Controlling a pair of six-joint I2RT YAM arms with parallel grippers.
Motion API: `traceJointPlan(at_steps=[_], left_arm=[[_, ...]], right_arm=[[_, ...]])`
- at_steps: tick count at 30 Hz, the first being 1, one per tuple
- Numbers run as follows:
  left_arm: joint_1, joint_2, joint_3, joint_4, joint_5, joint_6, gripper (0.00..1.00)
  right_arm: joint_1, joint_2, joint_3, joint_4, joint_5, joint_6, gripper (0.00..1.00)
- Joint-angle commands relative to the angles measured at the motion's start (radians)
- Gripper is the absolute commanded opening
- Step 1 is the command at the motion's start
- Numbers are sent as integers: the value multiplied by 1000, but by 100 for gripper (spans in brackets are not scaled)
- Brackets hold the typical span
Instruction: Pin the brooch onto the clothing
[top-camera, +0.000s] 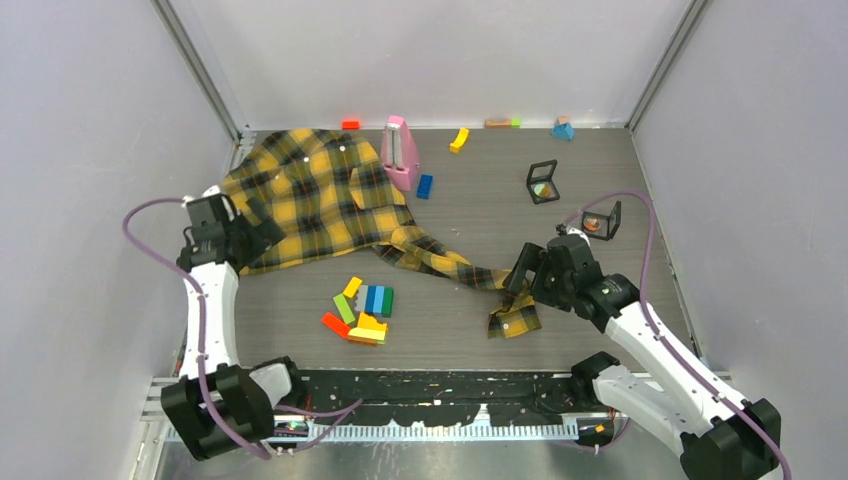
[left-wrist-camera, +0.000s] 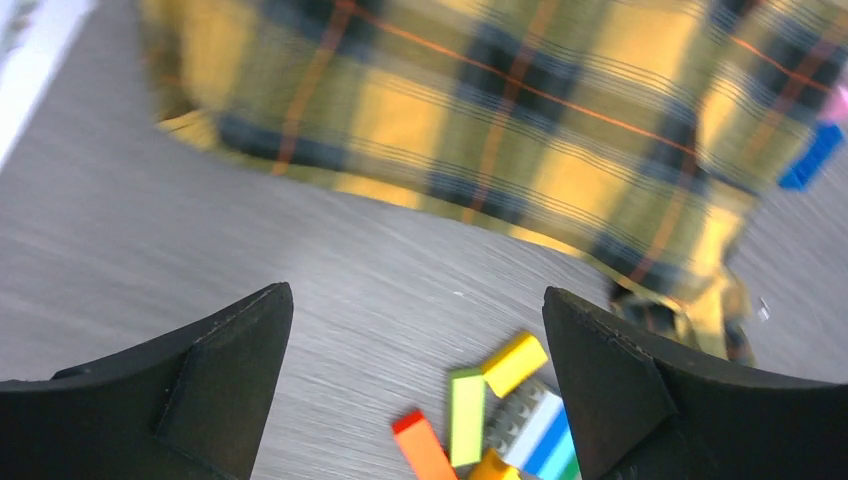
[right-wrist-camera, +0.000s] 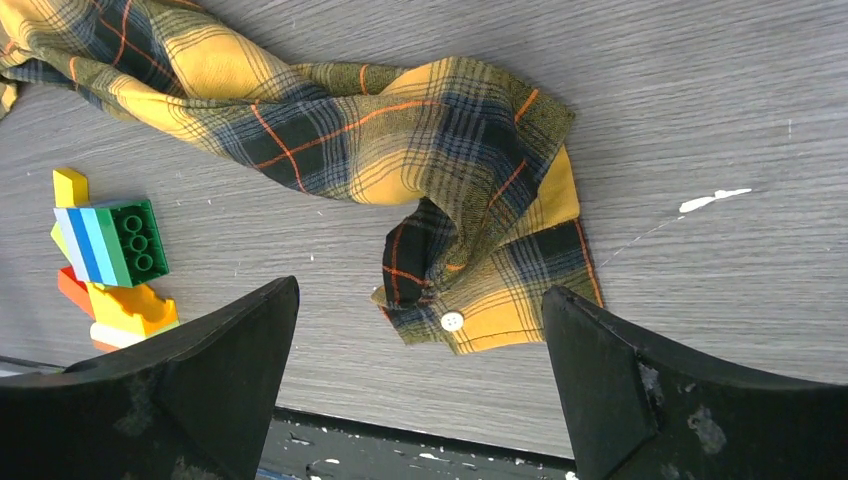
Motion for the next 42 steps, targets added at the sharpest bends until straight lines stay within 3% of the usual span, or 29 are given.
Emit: traceJointPlan(at_steps=[1, 10, 17, 25, 34, 41, 42], left_arm=[[125, -59, -65, 91, -113, -42, 100], [322, 100, -140, 186, -111, -153, 100], [322, 188, -124, 250, -159, -133, 99], [322, 324, -107, 315, -98, -116, 87], [323, 465, -49, 326, -97, -92, 84], [310, 549, -11, 326, -66, -69, 67], [306, 557, -11, 328, -62, -68, 60]], right_arm=[[13, -15, -11, 55, 29, 17, 97], [20, -17, -63, 55, 66, 12, 97], [22, 10, -107, 164, 49, 44, 96], [23, 112, -109, 260, -8, 14, 95], [25, 155, -119, 301, -15, 4, 94], [25, 167, -122, 309, -9, -6, 92], [25, 171, -124, 320, -11, -6, 91]])
